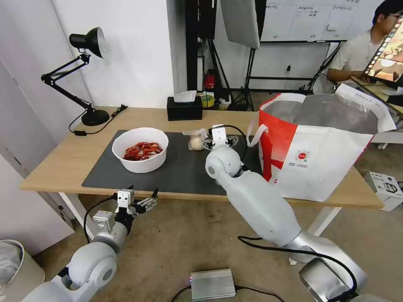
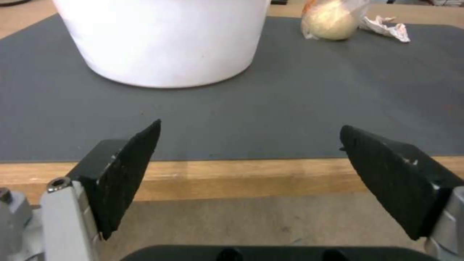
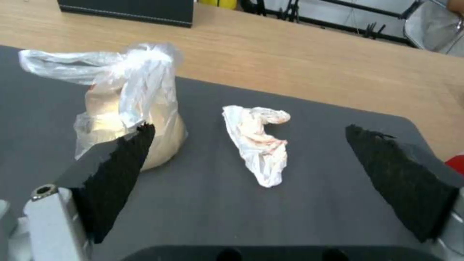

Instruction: Pick up the trash from the table and place it into the takeout bag.

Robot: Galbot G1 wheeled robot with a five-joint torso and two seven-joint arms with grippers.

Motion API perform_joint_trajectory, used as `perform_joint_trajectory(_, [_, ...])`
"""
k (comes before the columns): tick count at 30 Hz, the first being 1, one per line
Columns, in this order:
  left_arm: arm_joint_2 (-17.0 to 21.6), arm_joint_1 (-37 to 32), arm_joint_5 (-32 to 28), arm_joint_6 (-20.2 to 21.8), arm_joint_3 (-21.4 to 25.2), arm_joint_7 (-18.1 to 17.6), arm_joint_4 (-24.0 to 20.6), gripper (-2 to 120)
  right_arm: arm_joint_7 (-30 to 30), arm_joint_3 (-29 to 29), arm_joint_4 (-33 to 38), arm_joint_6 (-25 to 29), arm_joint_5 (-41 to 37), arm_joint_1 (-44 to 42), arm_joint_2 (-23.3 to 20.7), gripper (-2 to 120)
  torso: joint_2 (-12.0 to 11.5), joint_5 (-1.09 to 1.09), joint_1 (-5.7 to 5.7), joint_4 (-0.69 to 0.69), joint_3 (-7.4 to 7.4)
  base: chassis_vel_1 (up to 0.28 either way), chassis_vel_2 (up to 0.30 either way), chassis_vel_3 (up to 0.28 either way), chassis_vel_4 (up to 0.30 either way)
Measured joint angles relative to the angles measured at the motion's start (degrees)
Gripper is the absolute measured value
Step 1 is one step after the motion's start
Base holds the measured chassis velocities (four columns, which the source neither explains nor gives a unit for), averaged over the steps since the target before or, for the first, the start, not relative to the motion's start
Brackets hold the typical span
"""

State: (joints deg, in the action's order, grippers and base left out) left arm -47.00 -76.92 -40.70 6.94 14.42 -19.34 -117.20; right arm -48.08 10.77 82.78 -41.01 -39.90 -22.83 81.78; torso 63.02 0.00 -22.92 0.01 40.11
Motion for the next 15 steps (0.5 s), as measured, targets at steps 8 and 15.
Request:
perform_joint_trajectory(8, [-0.77, -0.39, 0.50, -0.08, -0.07, 0.07, 0.03, 100, -0.81, -0.90, -0.06, 0.06, -0.78, -0.33, -0.55, 100, 0.00, 0.01, 0.00, 0.00, 0.00, 0.000, 0.000, 0.000, 0.000])
perform_joint_trajectory(15, [-0.60, -0.22, 0.54, -0.23, -0.07, 0.12, 0.06, 100, -1.44, -1.51, 0.54, 0.13, -1.13, -0.82, -1.41, 100, 0.00, 0.01, 0.00, -0.01, 0.00, 0.000, 0.000, 0.000, 0.000])
